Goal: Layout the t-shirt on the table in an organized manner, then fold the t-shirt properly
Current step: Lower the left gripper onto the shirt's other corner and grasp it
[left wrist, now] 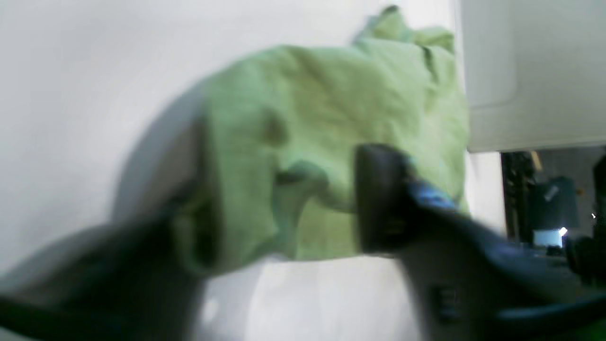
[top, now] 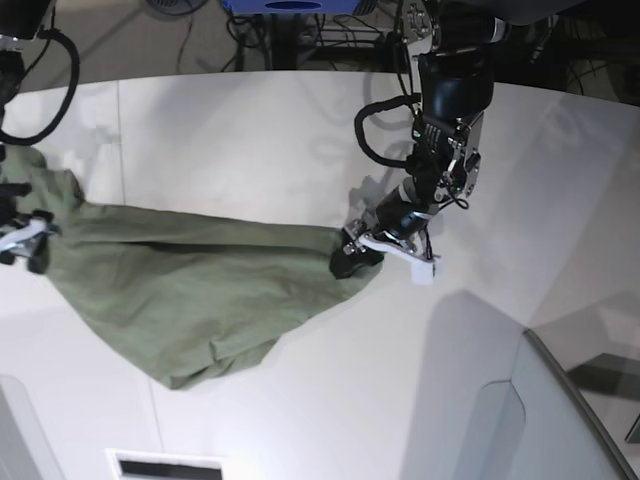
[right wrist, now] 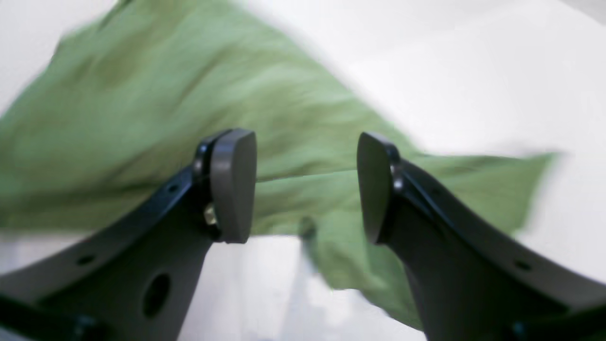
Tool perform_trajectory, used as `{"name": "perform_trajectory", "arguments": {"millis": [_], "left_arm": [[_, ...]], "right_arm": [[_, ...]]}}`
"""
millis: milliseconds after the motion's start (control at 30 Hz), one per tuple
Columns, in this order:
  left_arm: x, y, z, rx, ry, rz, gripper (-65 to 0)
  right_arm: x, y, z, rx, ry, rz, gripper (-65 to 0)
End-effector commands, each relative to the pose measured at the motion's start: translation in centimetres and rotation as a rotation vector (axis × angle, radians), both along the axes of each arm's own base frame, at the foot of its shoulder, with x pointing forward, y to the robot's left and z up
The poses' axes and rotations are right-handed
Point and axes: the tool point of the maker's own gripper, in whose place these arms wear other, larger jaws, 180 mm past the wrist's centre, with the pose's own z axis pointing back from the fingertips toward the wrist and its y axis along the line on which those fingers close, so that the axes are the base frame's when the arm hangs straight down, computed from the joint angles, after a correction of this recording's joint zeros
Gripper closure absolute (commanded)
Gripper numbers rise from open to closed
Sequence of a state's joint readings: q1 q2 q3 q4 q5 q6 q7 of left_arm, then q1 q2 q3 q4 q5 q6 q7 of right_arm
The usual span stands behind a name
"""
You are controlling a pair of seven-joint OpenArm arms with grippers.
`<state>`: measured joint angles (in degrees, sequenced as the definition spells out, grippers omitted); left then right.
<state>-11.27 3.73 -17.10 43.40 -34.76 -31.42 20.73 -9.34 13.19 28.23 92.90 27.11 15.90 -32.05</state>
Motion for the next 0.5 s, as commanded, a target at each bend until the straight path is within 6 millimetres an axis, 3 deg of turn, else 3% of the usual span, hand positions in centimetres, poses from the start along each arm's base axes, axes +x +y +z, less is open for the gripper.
{"name": "perform_trajectory", "arguments": {"millis": [0, 100, 267, 367, 467], "left_arm": [[0.8, -0.2, 0.5, -0.015, -0.014, 0.011, -18.1], [0.8, -0.6, -0.1, -0.027, 0.011, 0.008, 0.0], [0.9, -0.7, 0.0, -0.03, 0.011, 0.004, 0.0], [0.8, -0.7, -0.1, -0.028, 0.013, -0.001, 0.0], [0.7, -0.6, -0.2, -0.026, 0.015, -0.001, 0.0]], "right_arm": [[0.2, -1.8, 1.2, 0.004, -0.055, -0.057, -32.3], [-1.5, -6.7, -0.1, 0.079, -0.06, -0.261, -32.9], [-4.7, -12.0, -4.4, 0.164, 0.039, -0.429, -40.2], [-5.8, -13.6, -6.8, 0.21, 0.108, -0.471, -47.4], [-6.2, -14.2, -8.2, 0.239, 0.141, -0.481, -48.2]]}}
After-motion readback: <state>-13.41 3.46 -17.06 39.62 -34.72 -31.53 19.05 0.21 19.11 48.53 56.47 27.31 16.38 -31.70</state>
